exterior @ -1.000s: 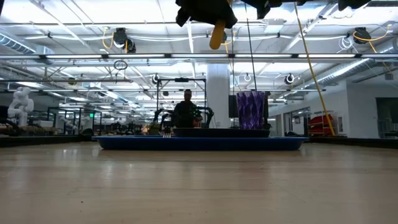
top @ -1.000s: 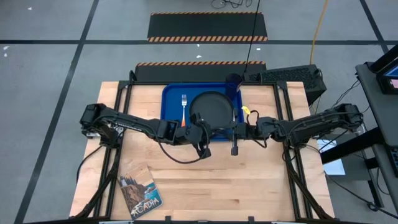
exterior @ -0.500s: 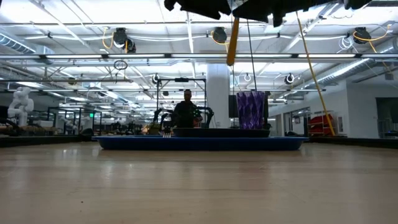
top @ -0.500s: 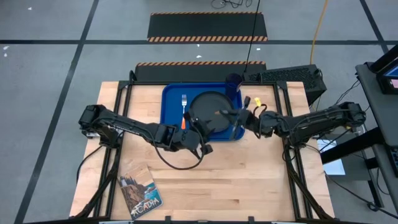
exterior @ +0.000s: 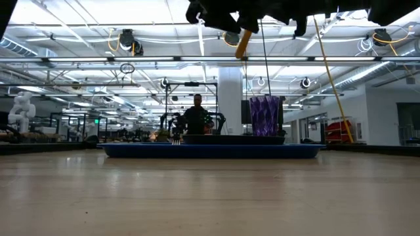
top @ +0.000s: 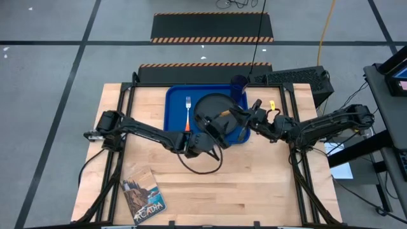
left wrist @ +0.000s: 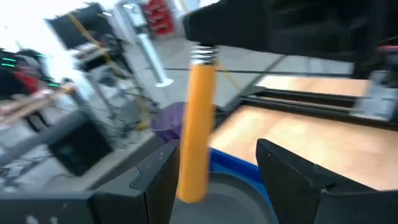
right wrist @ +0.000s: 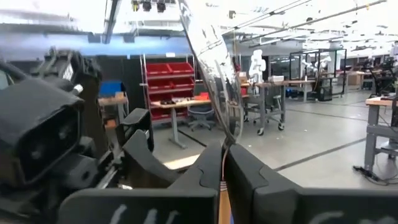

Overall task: Pick and place plate/cup/fork/spoon on tray
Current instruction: Put the yellow spoon on the blue serving tray to the left of the orange fork

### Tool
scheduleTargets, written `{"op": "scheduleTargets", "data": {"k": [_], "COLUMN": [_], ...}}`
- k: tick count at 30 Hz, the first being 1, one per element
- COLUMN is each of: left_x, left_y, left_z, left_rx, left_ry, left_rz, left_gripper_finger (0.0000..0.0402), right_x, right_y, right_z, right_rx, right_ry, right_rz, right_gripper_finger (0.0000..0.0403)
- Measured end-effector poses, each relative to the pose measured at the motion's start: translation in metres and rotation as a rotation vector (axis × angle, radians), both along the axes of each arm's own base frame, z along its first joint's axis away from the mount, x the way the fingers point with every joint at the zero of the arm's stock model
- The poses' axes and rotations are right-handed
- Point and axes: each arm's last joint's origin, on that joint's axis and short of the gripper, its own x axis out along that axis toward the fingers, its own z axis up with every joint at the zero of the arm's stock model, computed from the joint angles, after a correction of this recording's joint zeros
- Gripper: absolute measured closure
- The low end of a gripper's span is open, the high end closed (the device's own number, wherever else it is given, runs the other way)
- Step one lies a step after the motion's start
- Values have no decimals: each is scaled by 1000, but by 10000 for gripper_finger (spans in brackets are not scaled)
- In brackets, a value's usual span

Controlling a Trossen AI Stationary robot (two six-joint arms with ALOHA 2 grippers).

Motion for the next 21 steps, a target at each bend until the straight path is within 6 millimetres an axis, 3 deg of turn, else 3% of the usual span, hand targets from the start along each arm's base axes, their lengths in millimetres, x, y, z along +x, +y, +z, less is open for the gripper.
{"op": "scheduleTargets", "data": {"k": [15,21], "left_x": [6,7], "left_y": [27,30], "left_z": [-5,-6], "left_rx": [63,53], "left_ry": [51,49], "left_rz": [81,63], "left_gripper_finger": [189,239], "right_x": [1,3], "right_y": [0,0], "right_z": [-2,-3], "right_rx": [52,72], "right_ry": [-21,-35], "right_rz": [17,22], "right_gripper_finger": [403,403]}}
